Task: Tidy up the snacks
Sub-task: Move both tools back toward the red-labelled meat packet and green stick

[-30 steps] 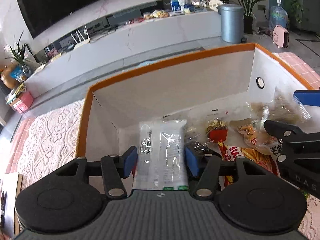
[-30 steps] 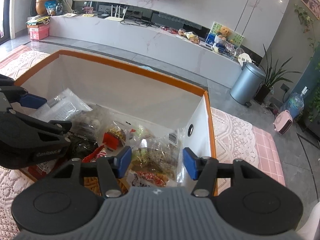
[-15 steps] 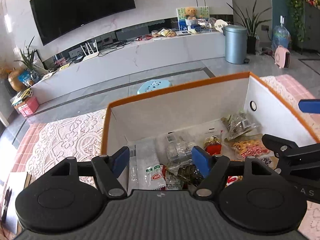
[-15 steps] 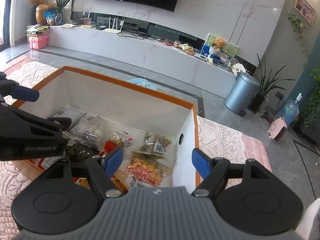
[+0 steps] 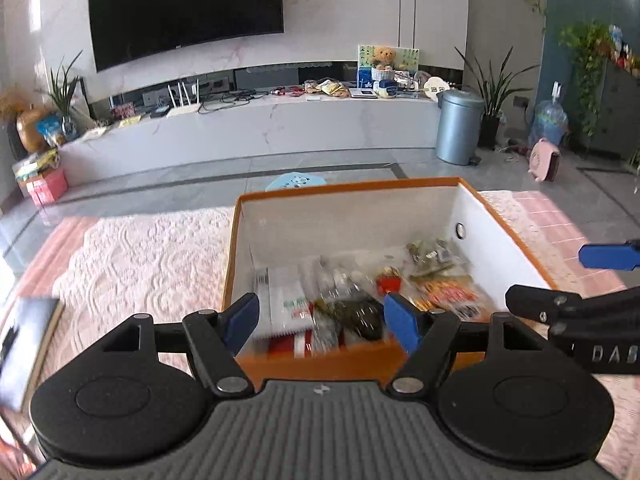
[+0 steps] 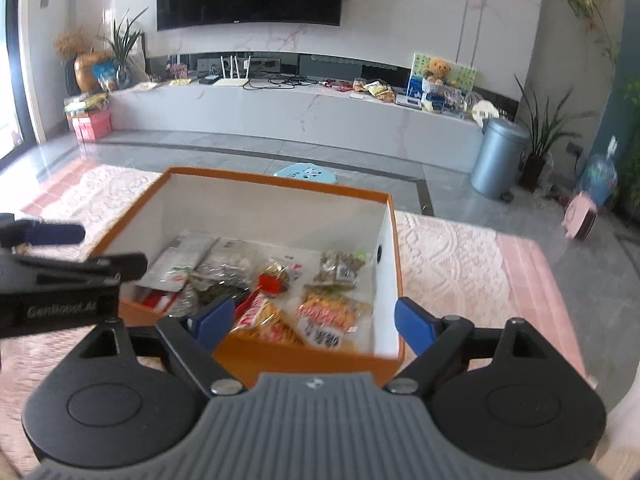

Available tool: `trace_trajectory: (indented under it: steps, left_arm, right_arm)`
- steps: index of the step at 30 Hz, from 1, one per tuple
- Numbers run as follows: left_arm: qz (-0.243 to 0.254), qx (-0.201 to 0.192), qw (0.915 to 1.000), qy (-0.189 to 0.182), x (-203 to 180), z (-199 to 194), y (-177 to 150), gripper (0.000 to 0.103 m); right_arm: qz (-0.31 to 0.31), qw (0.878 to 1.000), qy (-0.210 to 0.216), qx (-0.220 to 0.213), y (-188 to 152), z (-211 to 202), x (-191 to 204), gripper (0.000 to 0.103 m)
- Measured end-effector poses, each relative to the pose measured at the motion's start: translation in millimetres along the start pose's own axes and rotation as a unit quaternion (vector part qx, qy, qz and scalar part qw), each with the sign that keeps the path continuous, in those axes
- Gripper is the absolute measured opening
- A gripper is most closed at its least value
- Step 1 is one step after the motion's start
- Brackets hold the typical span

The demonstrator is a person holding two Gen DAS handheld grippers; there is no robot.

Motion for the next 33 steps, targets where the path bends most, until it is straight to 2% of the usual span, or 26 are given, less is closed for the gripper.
trace_trajectory:
  steps: [7, 11, 16, 21, 25, 27, 28, 33]
  left_arm:
    - [-0.028, -0.004, 0.9993, -0.025, -2, -38, -35, 0.084]
    - [-0.048, 0.002, 0.9976, -0.049, -3, -55, -49, 0.084]
    - [-0.067, 0.014, 0.9948, -0.075, -4, -65, -64, 0.084]
    - [-0.094, 0.033, 0.9903, -0.096, -2, -61, -86, 0.084]
    - [-0.112, 0.047, 0.9864, -0.111, -2, -56, -105, 0.084]
    - [-0.123, 0.055, 0.9839, -0.117, -1, -53, -111, 0.084]
    - [-0.129, 0.061, 0.9825, -0.119, -1, -49, -114, 0.083]
    - [-0.133, 0.076, 0.9811, -0.119, -3, -40, -127, 0.083]
  right_arm:
    - [0.09, 0.995, 0.041, 0.032, -39, -33, -16, 0.085]
    - [0.1, 0.994, 0.038, 0.021, -64, -54, -14, 0.085]
    - [0.119, 0.991, 0.053, 0.027, -88, -73, -15, 0.085]
    - [0.12, 0.991, 0.046, 0.02, -110, -86, -16, 0.085]
    - [0.098, 0.995, 0.029, 0.0, -130, -90, -13, 0.084]
    - [0.083, 0.996, 0.017, -0.006, -140, -88, -10, 0.081]
    - [0.079, 0.997, 0.013, -0.004, -143, -86, -9, 0.076]
    - [0.067, 0.998, -0.007, 0.021, -159, -68, 0, 0.066]
Point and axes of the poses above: each gripper's, at about its wrist camera, not at the fingertips, and z roughly the way its jaws point, x to its left, y to its top, the point moved 2 cm from there along z, roughly the way its jaws point, and after that the axes turned 13 degrees about -y, right-handed, at the moved point
